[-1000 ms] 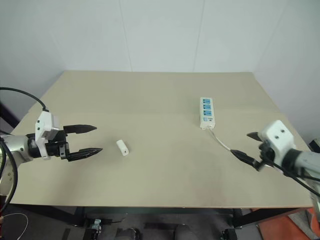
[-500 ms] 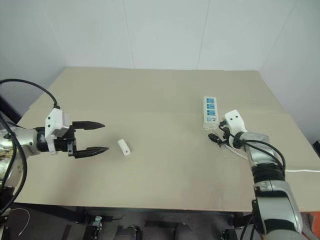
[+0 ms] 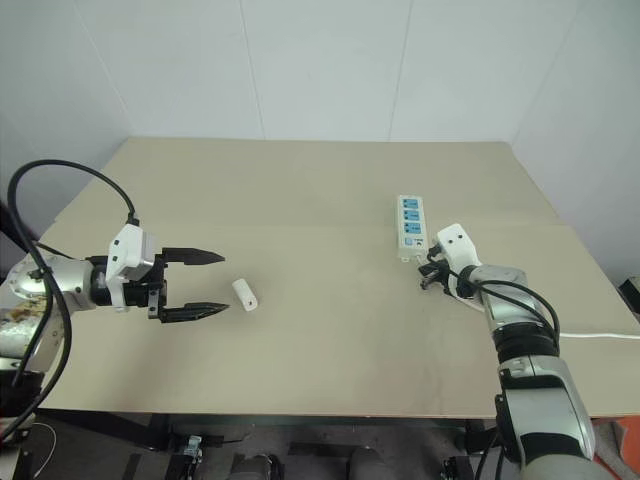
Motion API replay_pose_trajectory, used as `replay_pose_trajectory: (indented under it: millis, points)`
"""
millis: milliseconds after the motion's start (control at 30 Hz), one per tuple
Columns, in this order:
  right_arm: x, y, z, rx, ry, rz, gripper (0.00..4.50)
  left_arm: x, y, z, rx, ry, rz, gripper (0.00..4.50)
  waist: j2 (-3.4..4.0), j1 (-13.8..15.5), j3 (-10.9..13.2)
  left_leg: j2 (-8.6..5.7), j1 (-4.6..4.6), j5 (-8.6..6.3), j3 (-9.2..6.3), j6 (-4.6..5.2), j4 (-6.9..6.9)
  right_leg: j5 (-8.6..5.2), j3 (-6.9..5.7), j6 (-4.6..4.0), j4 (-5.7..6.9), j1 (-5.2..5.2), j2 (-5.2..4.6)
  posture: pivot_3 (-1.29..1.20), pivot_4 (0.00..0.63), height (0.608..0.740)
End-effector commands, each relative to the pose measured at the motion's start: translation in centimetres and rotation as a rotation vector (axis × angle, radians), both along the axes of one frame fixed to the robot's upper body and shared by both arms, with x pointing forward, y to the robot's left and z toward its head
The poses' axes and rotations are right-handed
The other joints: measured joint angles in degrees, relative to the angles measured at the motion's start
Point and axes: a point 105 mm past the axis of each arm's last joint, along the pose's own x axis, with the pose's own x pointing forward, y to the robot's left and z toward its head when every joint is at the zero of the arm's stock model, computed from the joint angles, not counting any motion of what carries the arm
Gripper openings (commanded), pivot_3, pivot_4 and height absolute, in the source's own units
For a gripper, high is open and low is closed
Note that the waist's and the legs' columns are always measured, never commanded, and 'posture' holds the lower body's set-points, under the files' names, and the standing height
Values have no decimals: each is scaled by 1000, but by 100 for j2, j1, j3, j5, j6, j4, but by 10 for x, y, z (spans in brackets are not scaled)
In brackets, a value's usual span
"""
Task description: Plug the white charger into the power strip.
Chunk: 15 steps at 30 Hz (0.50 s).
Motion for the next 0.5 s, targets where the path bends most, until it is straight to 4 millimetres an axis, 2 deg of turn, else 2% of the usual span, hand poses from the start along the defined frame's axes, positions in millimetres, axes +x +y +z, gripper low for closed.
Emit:
replay_pose_trajectory:
  millis: [33,100,200,300,400,500]
  points:
    - [-21,10,27,28,-66,62,11,3,2,9,13,-41,-7,4500,1,12,0,0,-4,0,0,0,-3,0,0,0,0,-5,-1,0,150,740]
    - [-49,14,31,13,-76,134,11,3,2,11,14,-43,-10,4500,2,35,-1,-1,-31,0,-1,0,-4,-1,-1,0,1,-31,-2,0,150,740]
    - [-90,19,22,-64,-85,218,11,-1,2,8,22,-26,-37,4500,3,95,-2,-2,-55,-1,-7,1,-2,-2,-8,2,-2,-43,-5,0,150,740]
    - [-107,23,10,-44,-62,211,11,-1,1,5,25,-13,-51,4500,3,48,-2,-2,-49,-2,1,2,8,-2,-4,6,-3,-36,-6,0,150,740]
    - [-115,28,-1,-29,-16,212,972,4,-1,5,25,-15,-54,4500,2,4,-2,-1,-27,4,3,1,13,-24,1,51,1,-24,-1,0,150,740]
    - [-112,28,-2,-6,-3,153,1960,6,-5,7,20,-12,-80,4500,-2,2,0,2,29,10,1,5,13,-18,2,53,2,27,6,0,150,740]
